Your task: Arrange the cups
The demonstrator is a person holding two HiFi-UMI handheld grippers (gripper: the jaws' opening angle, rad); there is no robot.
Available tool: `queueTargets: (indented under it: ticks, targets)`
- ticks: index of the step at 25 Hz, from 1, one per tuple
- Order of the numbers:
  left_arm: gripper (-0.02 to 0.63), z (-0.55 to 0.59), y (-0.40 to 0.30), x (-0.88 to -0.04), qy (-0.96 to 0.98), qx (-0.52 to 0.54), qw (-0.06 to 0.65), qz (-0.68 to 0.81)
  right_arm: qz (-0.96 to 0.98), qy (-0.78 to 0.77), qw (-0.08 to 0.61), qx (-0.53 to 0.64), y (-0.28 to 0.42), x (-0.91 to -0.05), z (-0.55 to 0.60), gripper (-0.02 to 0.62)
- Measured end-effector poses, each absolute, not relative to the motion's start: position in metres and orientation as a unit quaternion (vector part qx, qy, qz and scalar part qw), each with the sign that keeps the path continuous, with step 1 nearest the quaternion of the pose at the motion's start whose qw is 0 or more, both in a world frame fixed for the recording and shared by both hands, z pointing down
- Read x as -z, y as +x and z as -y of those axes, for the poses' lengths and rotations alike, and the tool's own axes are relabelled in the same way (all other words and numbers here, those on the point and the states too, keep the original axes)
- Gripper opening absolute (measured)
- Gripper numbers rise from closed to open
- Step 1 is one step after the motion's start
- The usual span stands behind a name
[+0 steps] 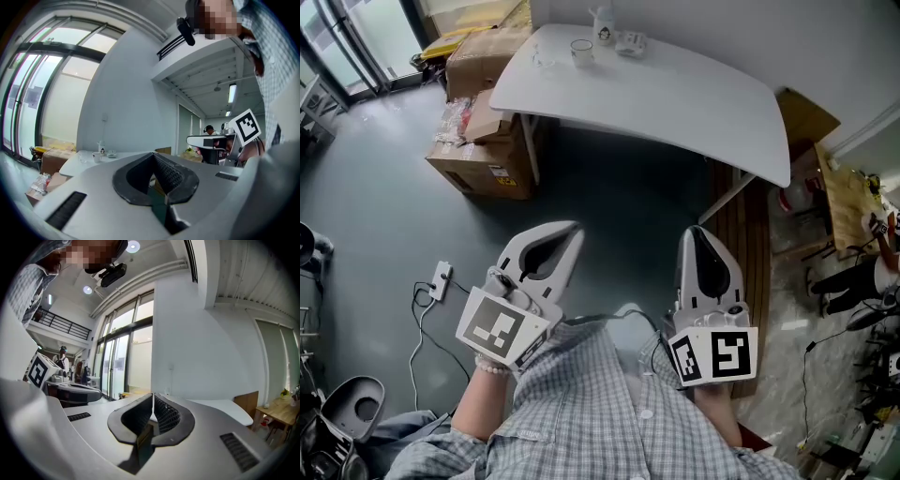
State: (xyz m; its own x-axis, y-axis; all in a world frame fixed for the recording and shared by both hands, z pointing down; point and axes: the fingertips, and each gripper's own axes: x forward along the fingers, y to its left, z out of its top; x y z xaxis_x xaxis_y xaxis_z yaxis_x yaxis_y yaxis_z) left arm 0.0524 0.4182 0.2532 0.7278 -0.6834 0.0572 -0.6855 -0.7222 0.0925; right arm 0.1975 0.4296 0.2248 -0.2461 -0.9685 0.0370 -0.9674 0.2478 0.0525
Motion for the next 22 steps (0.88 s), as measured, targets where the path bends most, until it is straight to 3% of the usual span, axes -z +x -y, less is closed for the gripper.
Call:
queueTargets:
  ticks: [12,22]
  targets:
    - [0.009,-0.379,0.023,-0.260,0.911,-0.005,0.061,0.408,0.795,0.605,0.038,0.002,0.191,-0.236,-0.381,0.026]
    - [0.009,-0.291,0.018,-0.248,0.879,-0.010,0.053,0.473,0.844,0.535,0.032,0.004,0.177,-0.234,-0.252,0.026]
